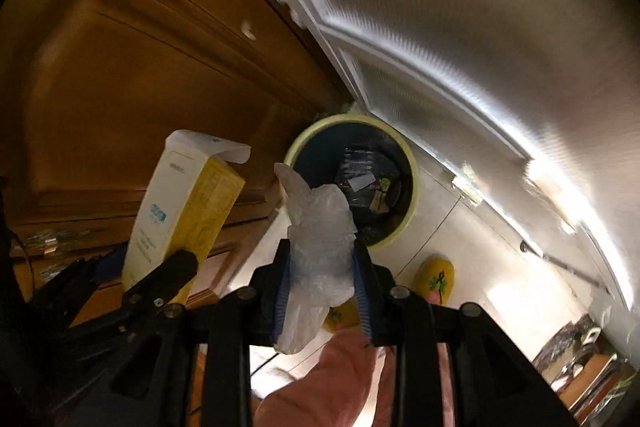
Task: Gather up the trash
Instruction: 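Open both grippers over the bin to drop the box and bag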
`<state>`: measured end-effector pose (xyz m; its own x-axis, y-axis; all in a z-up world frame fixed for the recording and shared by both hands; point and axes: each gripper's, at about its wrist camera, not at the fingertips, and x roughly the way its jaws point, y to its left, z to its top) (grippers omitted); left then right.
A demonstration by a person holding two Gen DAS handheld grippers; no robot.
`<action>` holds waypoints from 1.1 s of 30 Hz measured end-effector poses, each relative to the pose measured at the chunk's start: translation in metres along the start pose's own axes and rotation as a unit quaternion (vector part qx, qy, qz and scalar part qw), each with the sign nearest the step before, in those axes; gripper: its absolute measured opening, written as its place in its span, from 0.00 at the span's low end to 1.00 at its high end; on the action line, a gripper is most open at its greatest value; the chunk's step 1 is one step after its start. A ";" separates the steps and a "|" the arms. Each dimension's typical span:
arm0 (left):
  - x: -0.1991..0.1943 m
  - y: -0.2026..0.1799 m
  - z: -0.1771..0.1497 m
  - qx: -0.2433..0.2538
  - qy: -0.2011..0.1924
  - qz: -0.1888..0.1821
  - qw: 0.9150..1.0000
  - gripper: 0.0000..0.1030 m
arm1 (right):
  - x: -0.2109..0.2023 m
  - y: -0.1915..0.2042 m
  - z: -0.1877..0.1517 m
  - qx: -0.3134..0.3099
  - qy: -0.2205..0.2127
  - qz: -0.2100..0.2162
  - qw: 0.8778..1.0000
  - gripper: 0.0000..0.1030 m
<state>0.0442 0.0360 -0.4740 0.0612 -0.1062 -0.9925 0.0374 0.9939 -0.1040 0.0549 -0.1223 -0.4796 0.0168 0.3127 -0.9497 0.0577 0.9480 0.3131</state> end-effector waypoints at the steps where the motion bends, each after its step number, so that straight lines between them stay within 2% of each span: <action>1: 0.013 0.003 0.001 -0.002 0.002 0.001 1.000 0.56 | 0.012 -0.003 0.003 -0.002 0.002 -0.001 1.000 0.31; 5: 0.065 0.015 0.005 -0.021 0.031 -0.016 0.999 0.57 | 0.062 -0.012 0.019 -0.011 0.013 0.002 1.000 0.32; 7: 0.086 0.023 0.006 -0.036 0.047 -0.026 0.998 0.61 | 0.081 -0.014 0.026 -0.013 0.014 0.002 1.000 0.40; 9: 0.097 0.027 0.008 -0.047 0.054 -0.020 0.997 0.62 | 0.090 -0.014 0.031 -0.015 0.010 -0.007 1.000 0.47; 10: 0.100 0.029 0.007 -0.052 0.045 0.000 0.998 0.62 | 0.092 -0.015 0.033 -0.014 0.007 -0.010 1.000 0.47; 12: 0.100 0.030 0.006 -0.051 0.039 0.011 0.998 0.62 | 0.092 -0.018 0.035 -0.009 0.008 -0.008 1.000 0.47; 17: 0.083 0.024 0.003 -0.037 0.013 0.024 0.999 0.62 | 0.084 -0.018 0.033 -0.008 0.011 -0.006 1.000 0.47; 22: 0.055 0.019 0.002 -0.047 -0.001 0.024 0.999 0.62 | 0.067 -0.015 0.024 -0.010 0.019 -0.004 1.000 0.47; 26: 0.026 0.016 0.010 -0.046 -0.012 0.021 0.999 0.62 | 0.046 -0.010 0.014 -0.005 0.022 -0.001 1.000 0.47; 33: -0.040 0.001 0.011 -0.014 -0.031 0.032 0.999 0.62 | -0.004 0.000 0.002 -0.015 0.008 -0.001 1.000 0.47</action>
<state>0.0529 0.0405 -0.4335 0.1248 -0.0423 -0.9913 0.0035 0.9991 -0.0422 0.0571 -0.1239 -0.4756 0.0000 0.3110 -0.9504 0.0269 0.9501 0.3109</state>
